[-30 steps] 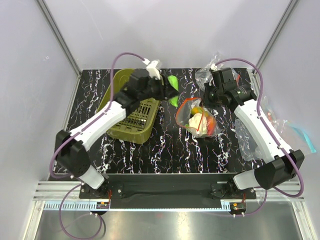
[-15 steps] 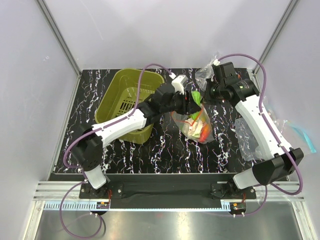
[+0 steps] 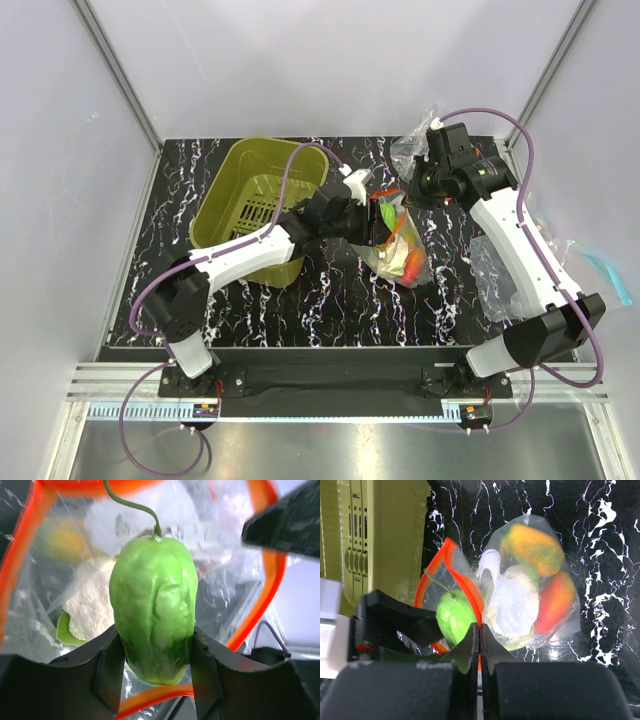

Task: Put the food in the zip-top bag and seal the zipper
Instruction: Place the fake vegetable in the zipper food storage bag, then adjust the zipper food storage bag at the center of the board.

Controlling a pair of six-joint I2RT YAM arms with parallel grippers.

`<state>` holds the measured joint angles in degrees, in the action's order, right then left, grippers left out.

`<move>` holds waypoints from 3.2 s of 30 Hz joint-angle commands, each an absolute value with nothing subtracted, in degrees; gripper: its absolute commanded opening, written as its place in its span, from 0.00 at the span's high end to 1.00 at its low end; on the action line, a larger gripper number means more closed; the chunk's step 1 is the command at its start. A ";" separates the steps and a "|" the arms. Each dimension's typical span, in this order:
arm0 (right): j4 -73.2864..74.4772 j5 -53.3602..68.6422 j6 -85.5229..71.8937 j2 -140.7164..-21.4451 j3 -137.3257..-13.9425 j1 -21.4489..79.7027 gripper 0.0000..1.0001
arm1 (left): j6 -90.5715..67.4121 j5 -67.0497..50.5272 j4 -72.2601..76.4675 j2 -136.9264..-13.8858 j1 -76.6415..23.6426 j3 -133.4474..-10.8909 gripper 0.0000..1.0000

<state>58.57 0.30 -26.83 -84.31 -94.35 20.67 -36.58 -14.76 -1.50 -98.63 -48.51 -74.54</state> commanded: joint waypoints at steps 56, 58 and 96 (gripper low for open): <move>52.21 2.63 -26.01 -79.63 -89.74 20.30 1.00 | -33.68 -19.16 -40.15 -109.69 -40.26 -105.08 1.00; 50.98 4.91 -26.37 -79.45 -89.12 20.21 1.00 | -32.00 -18.90 -43.74 -109.34 -39.38 -109.66 1.00; 55.99 -1.77 -32.61 -75.85 -86.84 34.36 0.59 | -30.06 -24.53 -37.63 -96.16 -38.67 -98.62 0.99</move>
